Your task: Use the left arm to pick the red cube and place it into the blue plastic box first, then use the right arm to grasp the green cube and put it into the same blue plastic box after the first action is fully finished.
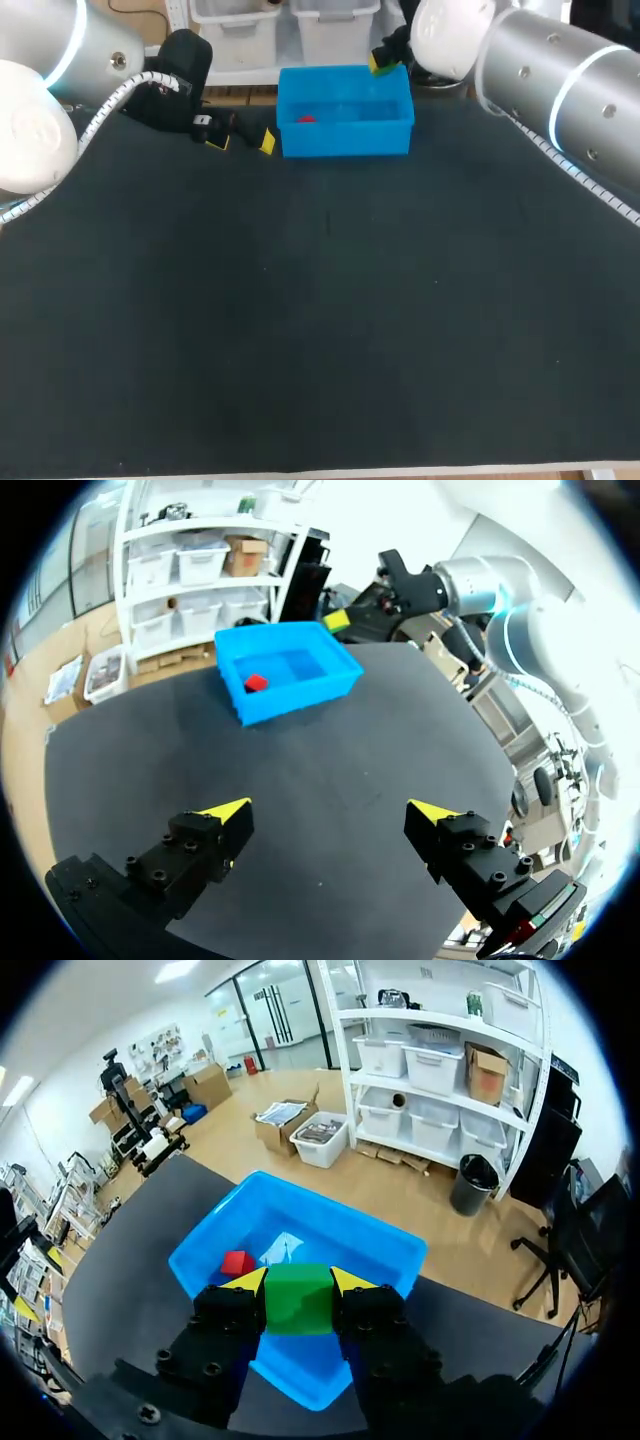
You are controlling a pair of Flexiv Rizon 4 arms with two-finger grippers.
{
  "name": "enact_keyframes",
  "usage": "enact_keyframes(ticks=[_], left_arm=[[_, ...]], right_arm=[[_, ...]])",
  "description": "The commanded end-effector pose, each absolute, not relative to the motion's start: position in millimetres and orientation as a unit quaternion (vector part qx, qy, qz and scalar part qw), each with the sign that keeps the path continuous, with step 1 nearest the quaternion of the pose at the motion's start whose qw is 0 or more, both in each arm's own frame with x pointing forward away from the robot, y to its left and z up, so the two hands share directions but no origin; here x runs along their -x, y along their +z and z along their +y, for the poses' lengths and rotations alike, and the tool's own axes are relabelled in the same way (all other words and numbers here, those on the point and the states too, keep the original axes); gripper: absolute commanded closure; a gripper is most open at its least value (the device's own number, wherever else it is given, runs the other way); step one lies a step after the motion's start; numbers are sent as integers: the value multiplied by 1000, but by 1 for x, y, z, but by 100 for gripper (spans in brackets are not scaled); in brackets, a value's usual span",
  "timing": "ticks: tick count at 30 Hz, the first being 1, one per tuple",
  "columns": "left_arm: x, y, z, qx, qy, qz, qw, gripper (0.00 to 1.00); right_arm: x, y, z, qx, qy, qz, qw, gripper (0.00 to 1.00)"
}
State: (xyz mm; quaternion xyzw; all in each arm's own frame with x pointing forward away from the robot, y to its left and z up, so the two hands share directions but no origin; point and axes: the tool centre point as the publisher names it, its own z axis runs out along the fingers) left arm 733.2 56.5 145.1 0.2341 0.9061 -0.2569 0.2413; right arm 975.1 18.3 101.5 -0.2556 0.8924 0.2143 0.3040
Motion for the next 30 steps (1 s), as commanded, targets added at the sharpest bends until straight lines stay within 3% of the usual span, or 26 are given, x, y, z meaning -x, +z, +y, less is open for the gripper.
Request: enact_keyframes(ticks=[1, 30], left_arm=[[-733, 144, 58, -236, -260, 904, 243, 0], [-733, 144, 58, -236, -260, 904, 243, 0]], right_arm=[[-1016, 102, 36, 287, 252, 899, 212, 0], [-990, 130, 6, 257, 248, 900, 250, 0]])
